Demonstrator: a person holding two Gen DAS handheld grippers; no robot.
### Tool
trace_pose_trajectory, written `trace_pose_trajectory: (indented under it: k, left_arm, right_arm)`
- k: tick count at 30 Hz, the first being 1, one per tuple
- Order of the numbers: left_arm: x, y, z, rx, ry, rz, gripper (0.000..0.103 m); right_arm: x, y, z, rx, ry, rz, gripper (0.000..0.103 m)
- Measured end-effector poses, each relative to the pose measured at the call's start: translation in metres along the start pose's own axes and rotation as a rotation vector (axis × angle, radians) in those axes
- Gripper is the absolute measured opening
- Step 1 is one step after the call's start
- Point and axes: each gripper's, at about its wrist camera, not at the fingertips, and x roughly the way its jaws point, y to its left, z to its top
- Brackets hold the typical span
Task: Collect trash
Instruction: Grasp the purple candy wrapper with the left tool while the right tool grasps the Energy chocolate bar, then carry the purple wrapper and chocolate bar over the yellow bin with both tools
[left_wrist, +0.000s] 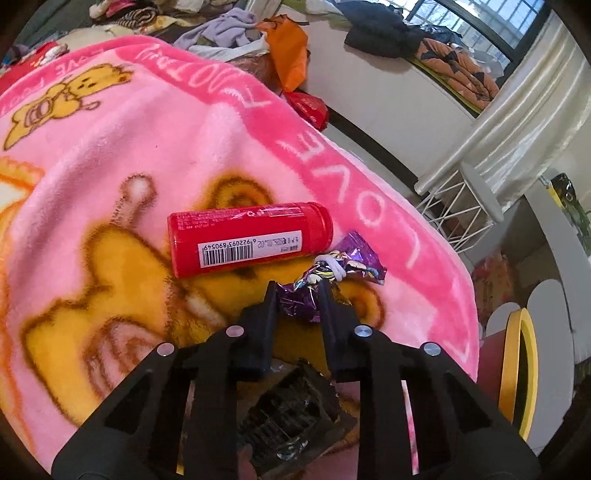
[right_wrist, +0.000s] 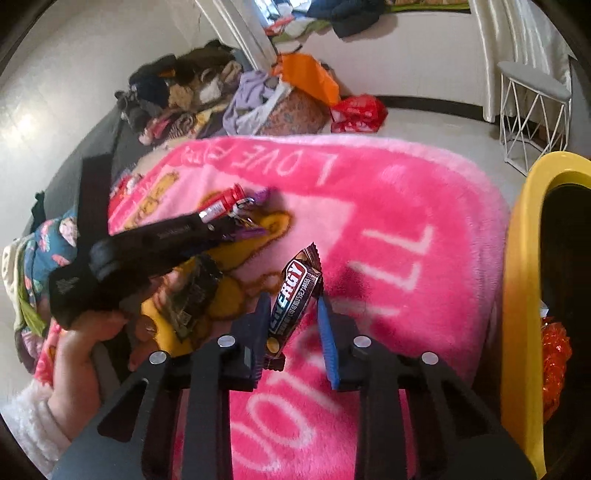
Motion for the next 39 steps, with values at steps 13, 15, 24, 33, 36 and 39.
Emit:
trace_pose_trajectory:
  k: [13,15,24,33,36,39]
  left_arm:
    - [-0.047,-0.021,-0.018,0.063,-0.111,-0.036,0.014]
    - [-0.054,-0.023,-0.020,0.068,-0.123,-0.045,0.014]
    - [-0.092,-0.038,-0.035,0.094,-0.184,-0.072,0.013]
    - [-0.111,-0.050,-0.048,0.130,-0.209,-0.089,0.013]
    - [-0.115,-0.053,-0.052,0.138,-0.212,-0.105,0.013]
    - [-0.120,-0.057,-0.056,0.152,-0.217,-0.107,0.013]
  right_arm:
    - [-0.029,-0.002,-0.001,-0.061,-0.062,0.031,0.024]
    - [-0.032,-0.001,-0.001,-0.073,-0.074,0.035,0.024]
    - [-0.048,-0.006,0.000,-0.083,-0.123,0.032,0.024]
    - [-0.070,-0.009,0.002,-0.091,-0.182,0.025,0.024]
    - [-0.078,-0.011,0.001,-0.095,-0.202,0.020,0.023]
    - [-0.084,-0.014,0.000,-0.096,-0.216,0.007,0.024]
